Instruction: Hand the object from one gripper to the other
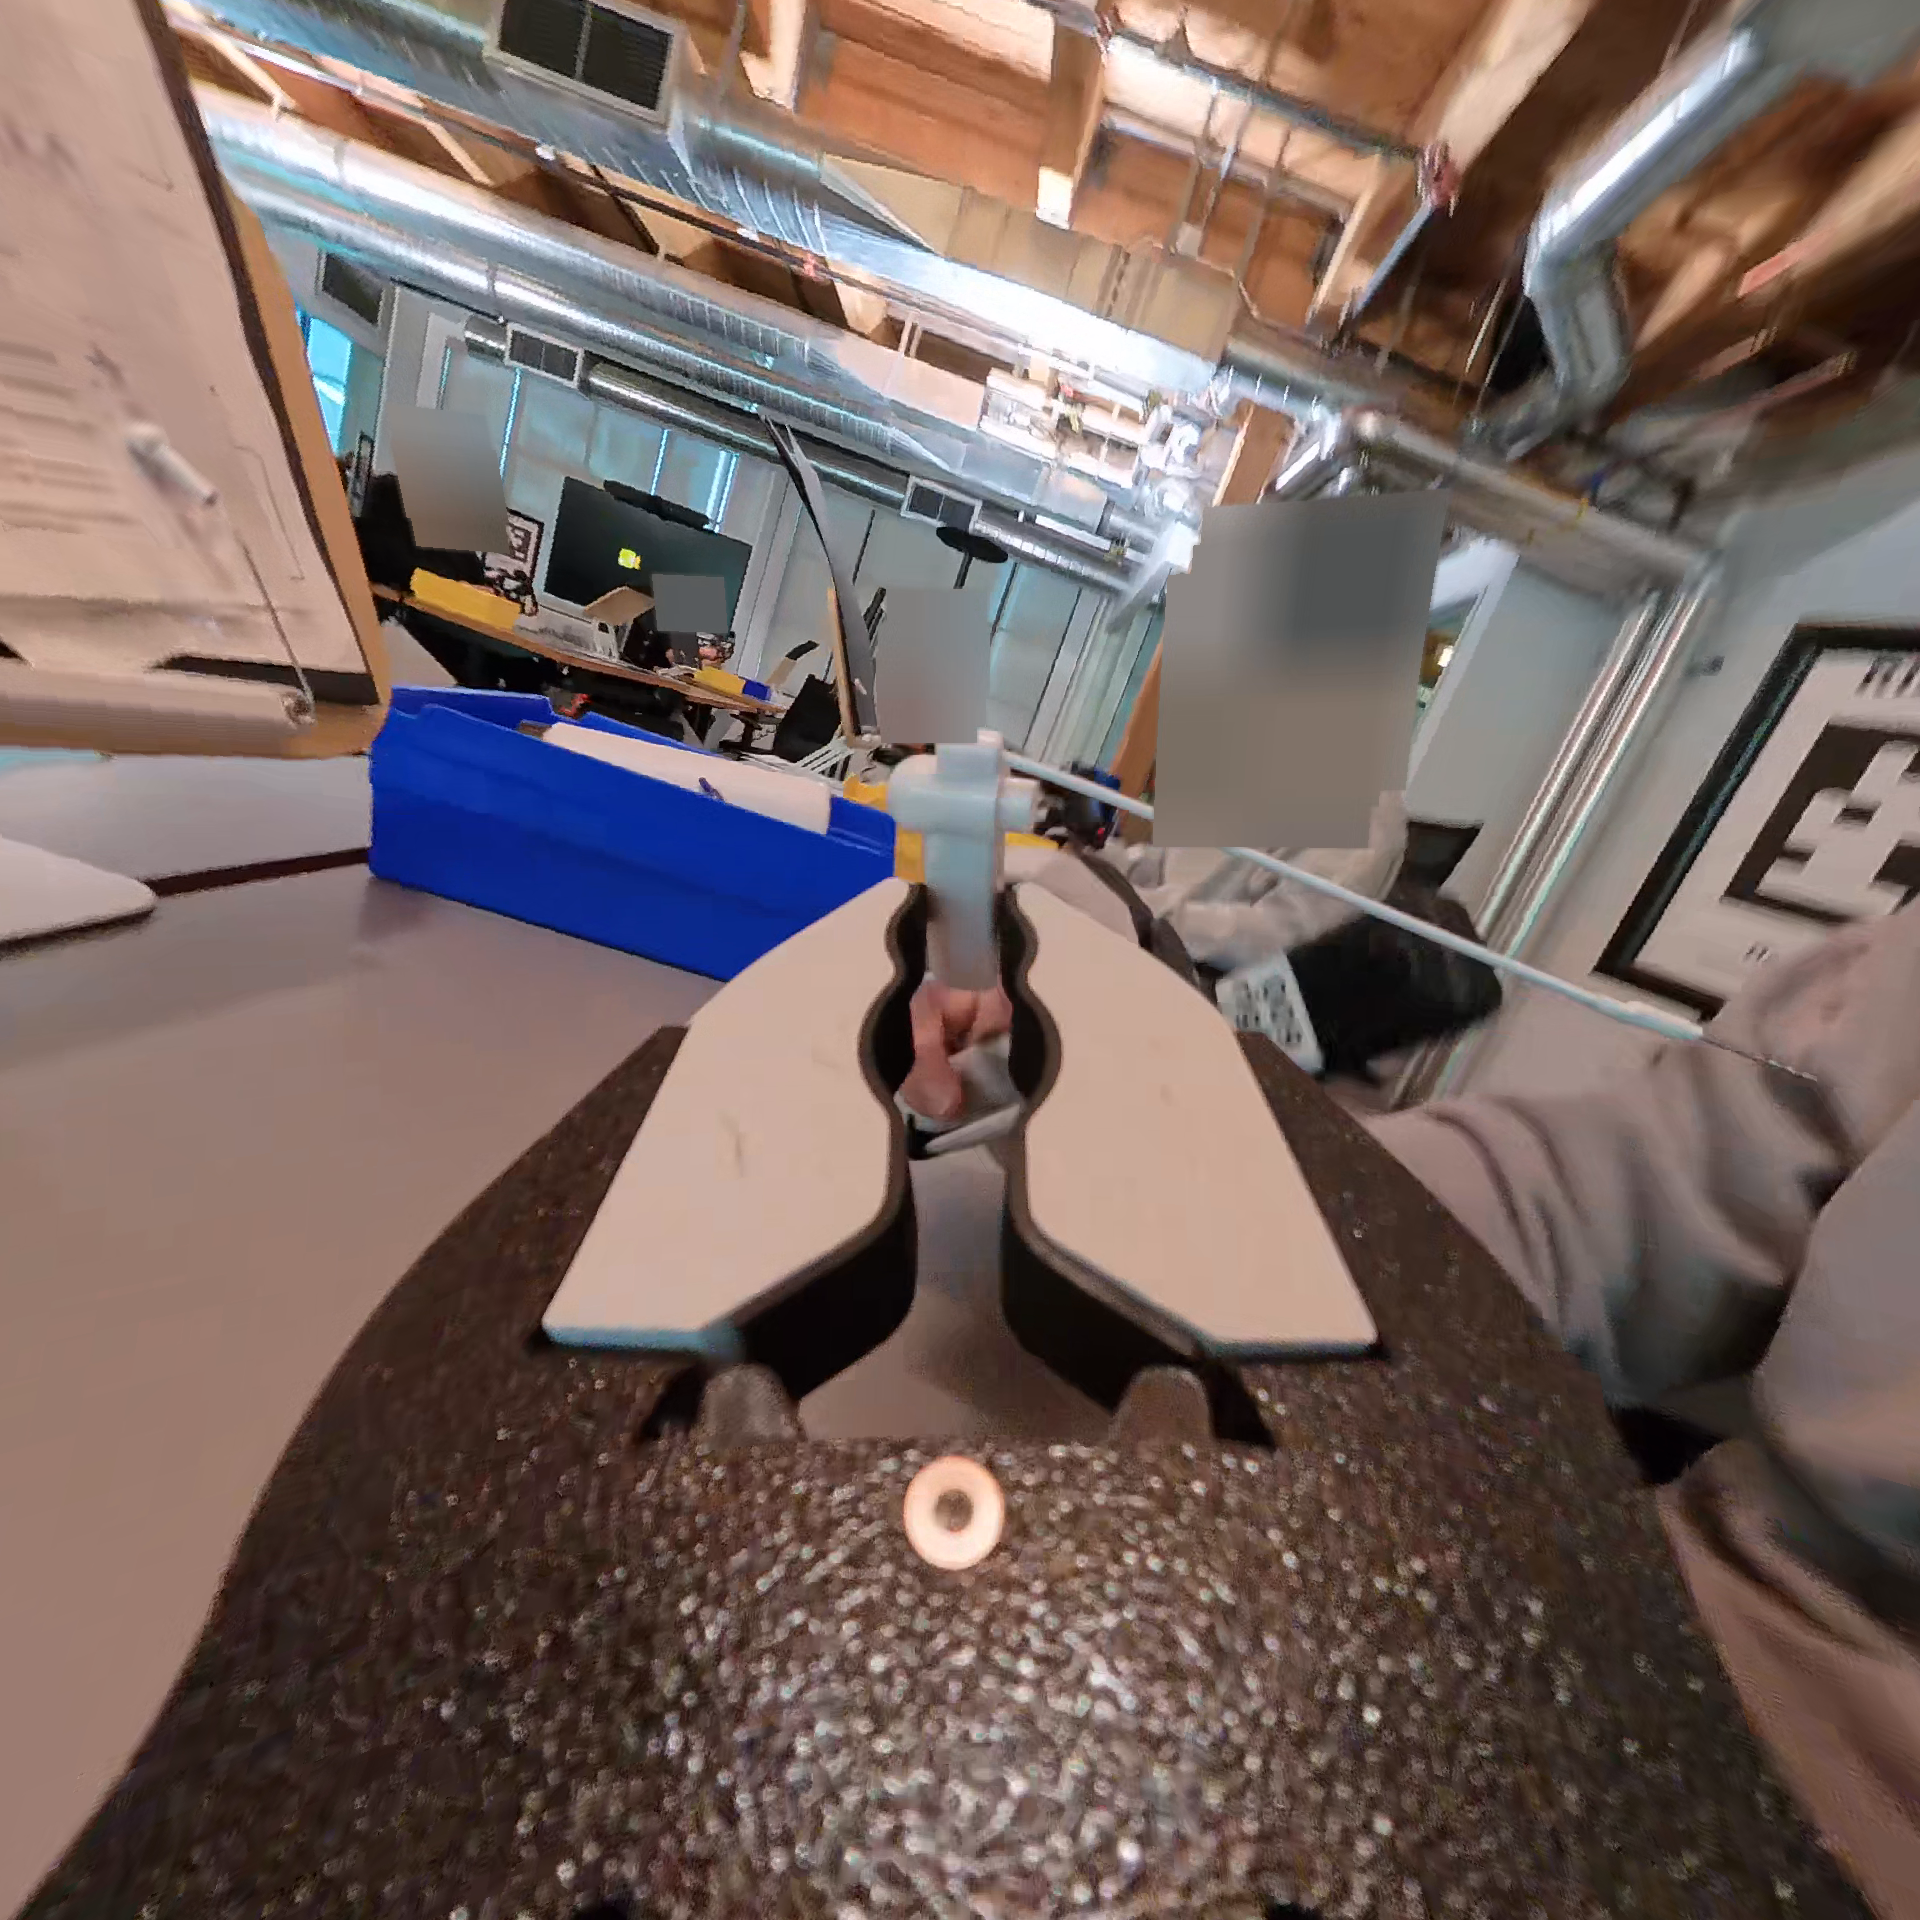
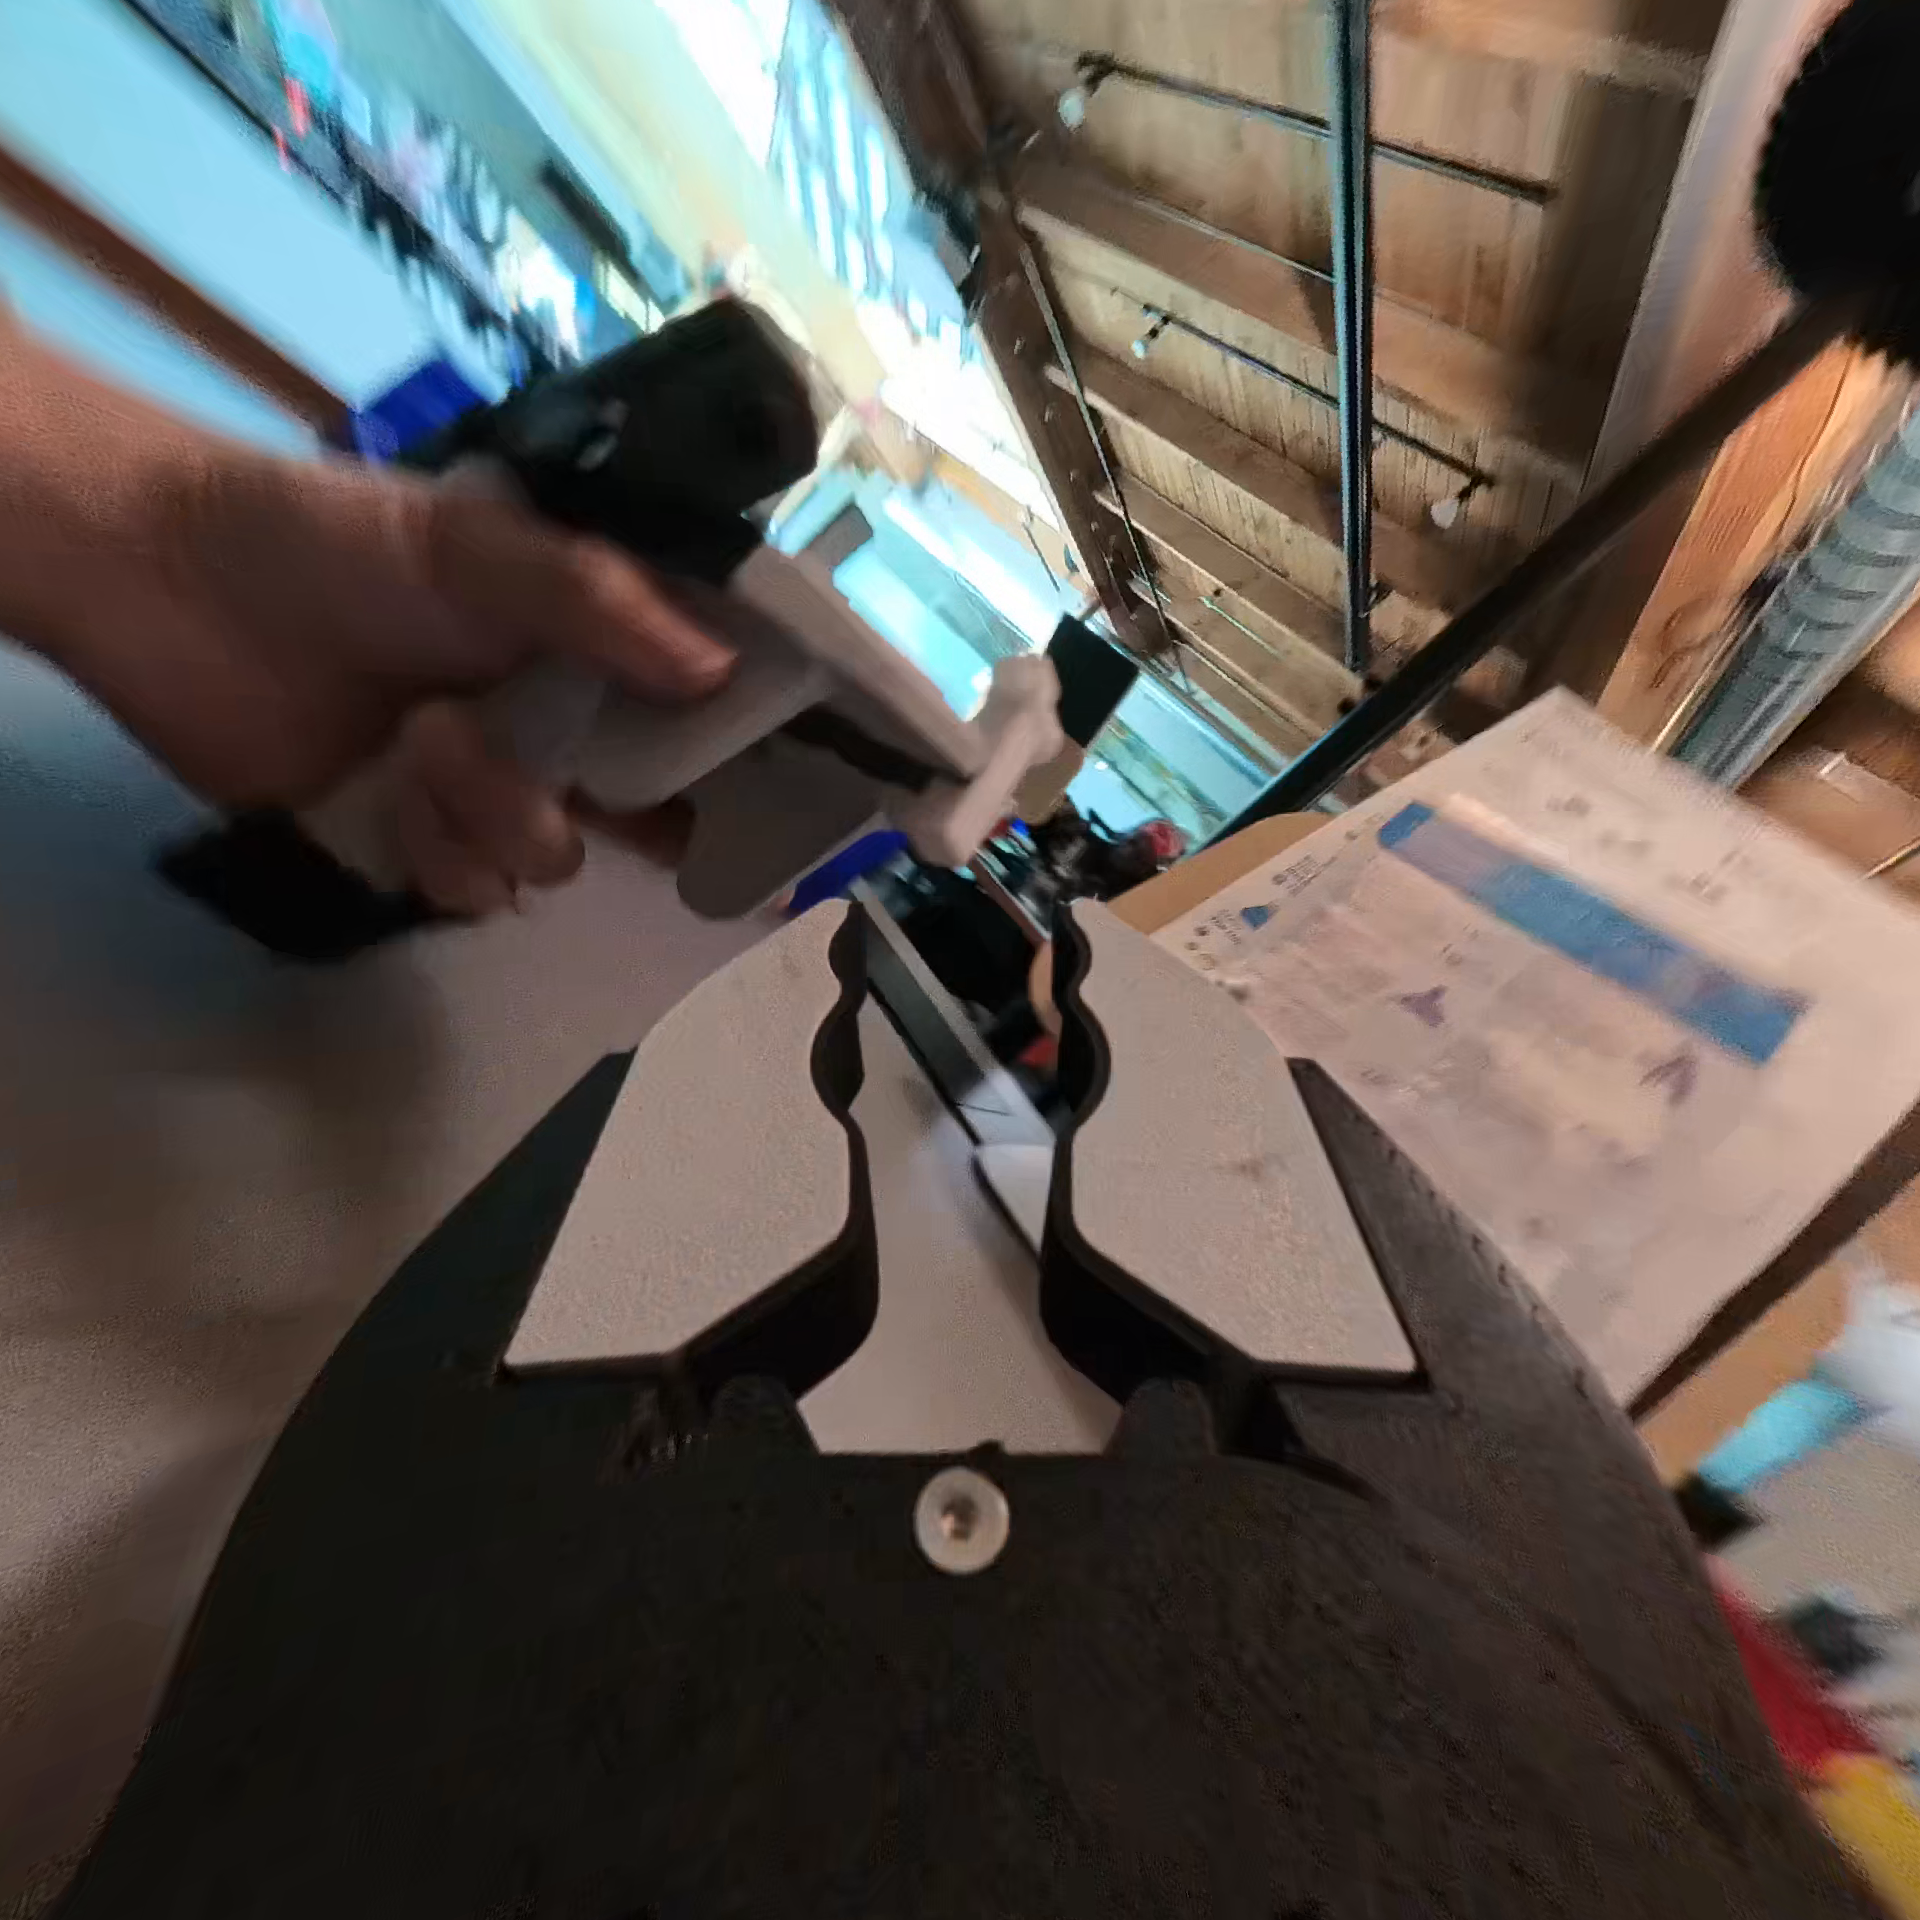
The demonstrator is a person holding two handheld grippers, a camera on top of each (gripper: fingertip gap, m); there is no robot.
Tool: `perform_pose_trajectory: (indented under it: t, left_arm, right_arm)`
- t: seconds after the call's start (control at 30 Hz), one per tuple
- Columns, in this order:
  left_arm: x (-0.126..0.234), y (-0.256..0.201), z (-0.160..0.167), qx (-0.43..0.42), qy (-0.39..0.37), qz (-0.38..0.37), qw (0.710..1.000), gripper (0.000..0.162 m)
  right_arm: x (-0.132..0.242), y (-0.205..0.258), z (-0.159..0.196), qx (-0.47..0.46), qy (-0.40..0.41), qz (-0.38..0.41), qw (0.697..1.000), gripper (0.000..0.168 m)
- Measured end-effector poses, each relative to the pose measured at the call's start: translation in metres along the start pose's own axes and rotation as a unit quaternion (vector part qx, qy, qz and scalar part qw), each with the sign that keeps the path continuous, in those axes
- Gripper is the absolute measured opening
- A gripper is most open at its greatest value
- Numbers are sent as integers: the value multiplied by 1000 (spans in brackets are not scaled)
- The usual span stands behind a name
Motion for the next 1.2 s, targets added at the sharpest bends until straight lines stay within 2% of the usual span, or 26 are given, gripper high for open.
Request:
perform_pose_trajectory:
  t: [0.07, 0.17, 0.23, 0.37, 0.47, 0.57, 0.67, 0.73, 0.8, 0.87, 0.97, 1.03, 1.2]
  left_arm:
    - [-3, 1, 2, 50, -16, -5, 999, 13]
    - [-7, 1, 7, 97, -23, 7, 995, 13]
    - [-9, 2, 11, 120, -16, 3, 993, 13]
    - [-12, 3, 16, 138, -8, 1, 990, 13]
    - [-11, 4, 17, 135, -9, -4, 991, 13]
    - [-8, 6, 14, 73, 3, -37, 997, 18]
    - [-2, 4, 4, -80, 47, -91, 991, 42]
    - [3, -2, -1, -194, 83, -98, 973, 45]
    - [7, -9, -1, -272, 121, -78, 951, 43]
    - [9, -11, 2, -278, 138, -53, 949, 41]
    - [9, -9, 7, -241, 139, -25, 960, 30]
    - [9, -9, 10, -225, 141, -12, 964, 23]
    - [8, -9, 13, -185, 144, 6, 972, 24]
  right_arm:
    - [-4, 6, -2, 68, 23, 1, 997, 33]
    - [-9, 7, 1, 116, 53, 18, 992, 33]
    - [-10, 6, 1, 129, 58, 25, 990, 32]
    - [-8, 6, -3, 141, 43, 27, 989, 16]
    - [-8, 5, -2, 136, 56, 21, 989, 14]
    - [-8, 1, 0, 66, 63, 3, 996, 12]
    - [-3, -5, 8, -89, 57, -71, 992, 13]
    - [3, -10, 16, -213, 53, -125, 968, 12]
    - [8, -17, 25, -325, 50, -154, 932, 12]
    - [12, -23, 30, -423, 31, -187, 886, 12]
    - [14, -27, 33, -512, -9, -205, 834, 12]
    - [14, -26, 32, -524, -19, -215, 824, 12]
    - [13, -23, 31, -522, -9, -232, 821, 12]
Point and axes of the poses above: each gripper's, where its closed fingertips meet, x back along the fingers, z out of its underside, y = z × x across the jaws, the point moved 9 cm from there along x, back along the fingers, and after that the axes turned 8 degrees about -y, right-handed, at the moved point
